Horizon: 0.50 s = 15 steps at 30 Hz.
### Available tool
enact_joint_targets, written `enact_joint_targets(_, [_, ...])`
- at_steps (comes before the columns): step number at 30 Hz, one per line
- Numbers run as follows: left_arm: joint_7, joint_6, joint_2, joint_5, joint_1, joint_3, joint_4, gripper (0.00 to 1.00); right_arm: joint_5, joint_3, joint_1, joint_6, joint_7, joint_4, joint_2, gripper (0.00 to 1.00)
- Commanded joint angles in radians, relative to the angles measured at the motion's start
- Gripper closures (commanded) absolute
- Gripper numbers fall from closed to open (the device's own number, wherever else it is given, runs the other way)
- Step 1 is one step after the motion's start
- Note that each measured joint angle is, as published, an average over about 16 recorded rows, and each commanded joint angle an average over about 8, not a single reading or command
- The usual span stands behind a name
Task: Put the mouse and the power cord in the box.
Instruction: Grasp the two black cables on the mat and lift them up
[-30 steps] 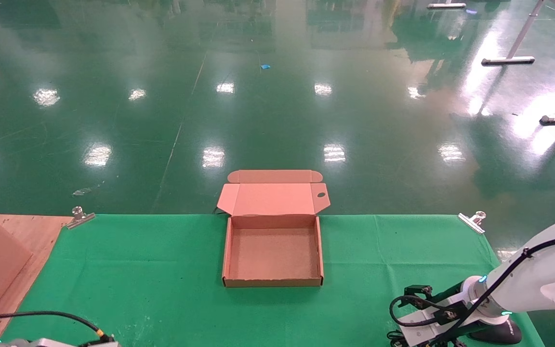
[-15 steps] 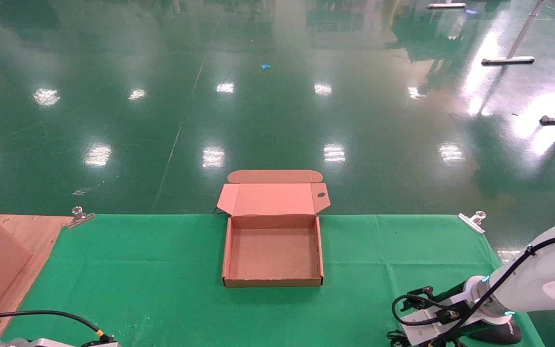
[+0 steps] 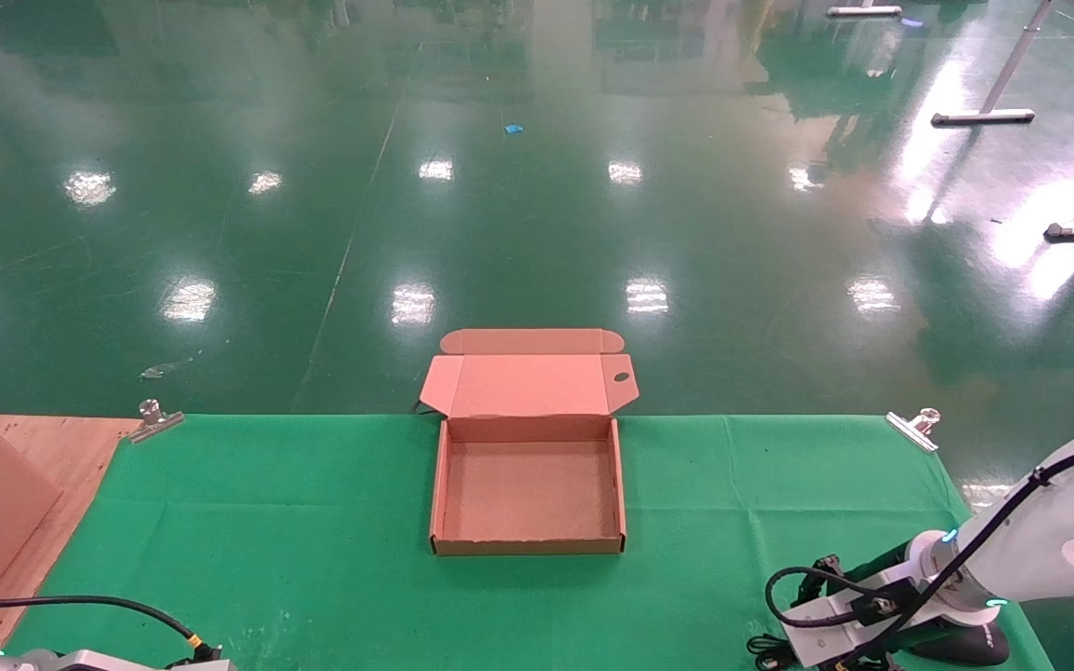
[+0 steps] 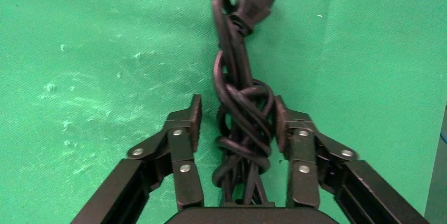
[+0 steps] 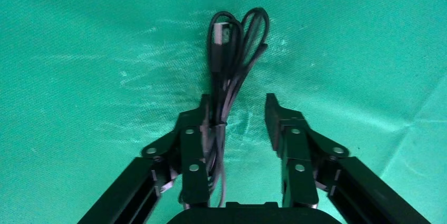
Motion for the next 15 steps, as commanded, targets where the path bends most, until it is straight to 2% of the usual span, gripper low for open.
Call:
enact_joint_targets(1, [0.004,0.001,0.001,0.001,-0.003,0.001,0.006,1.00,0.001,0.000,0.003,-0.004,-0.004,-0.004,0.000,1.00])
enact_joint_targets(15, [0.029,0.031,-0.002,-0.002,-0.013,0.001,0.026,1.00,0.007,0.005,0.016,-0.028,-0.020,-0.021,0.010,1.00])
